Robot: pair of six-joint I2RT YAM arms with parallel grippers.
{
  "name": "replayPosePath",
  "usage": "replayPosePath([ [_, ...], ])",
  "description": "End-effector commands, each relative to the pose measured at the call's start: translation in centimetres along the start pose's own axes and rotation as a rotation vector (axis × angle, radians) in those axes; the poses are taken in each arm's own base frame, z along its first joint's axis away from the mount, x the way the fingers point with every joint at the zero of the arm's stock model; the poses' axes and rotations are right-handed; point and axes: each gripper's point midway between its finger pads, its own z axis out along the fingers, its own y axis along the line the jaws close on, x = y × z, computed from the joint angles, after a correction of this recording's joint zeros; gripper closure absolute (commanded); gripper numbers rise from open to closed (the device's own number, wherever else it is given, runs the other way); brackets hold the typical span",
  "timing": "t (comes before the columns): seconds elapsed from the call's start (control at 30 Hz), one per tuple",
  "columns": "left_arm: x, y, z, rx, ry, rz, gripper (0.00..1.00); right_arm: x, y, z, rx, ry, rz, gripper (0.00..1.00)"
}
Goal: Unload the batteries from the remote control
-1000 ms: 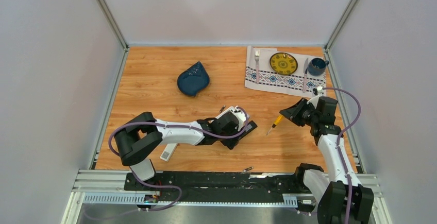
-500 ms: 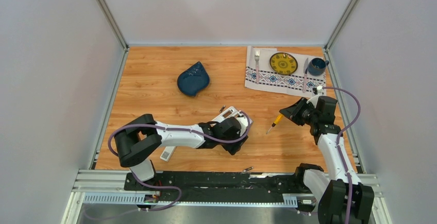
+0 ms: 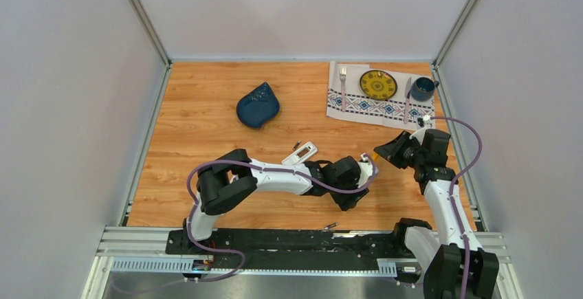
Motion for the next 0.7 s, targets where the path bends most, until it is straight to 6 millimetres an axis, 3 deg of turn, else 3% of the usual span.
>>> replayPosePath([
  [0.0, 1.8, 0.1, -0.7, 0.016, 0.071, 0.064, 0.37, -2.0, 1.4, -0.6, -0.024, -0.056, -0.057, 1.0],
  [0.13, -0.4, 0.8, -4.7, -0.019, -0.026, 0.165, 0.34, -2.0, 1.5, -0.7, -0.022, -0.057, -0.064, 1.0],
  [0.33, -0.4, 5.0, -8.6, -0.04, -0.039, 0.197, 0.3, -1.9, 1.4, -0.5, -0.022, -0.053, -0.064, 1.0],
  [0.5, 0.2, 8.7, -9.6, -0.021, -0.019, 0.174, 0.28, -1.9, 1.4, -0.6, -0.024, -0.054, -0.068, 1.0],
  [0.67, 0.8, 10.5, -8.1, 0.063, 0.038, 0.142, 0.28, -1.8, 1.2, -0.5, -0.017, -0.052, -0.069, 1.0],
])
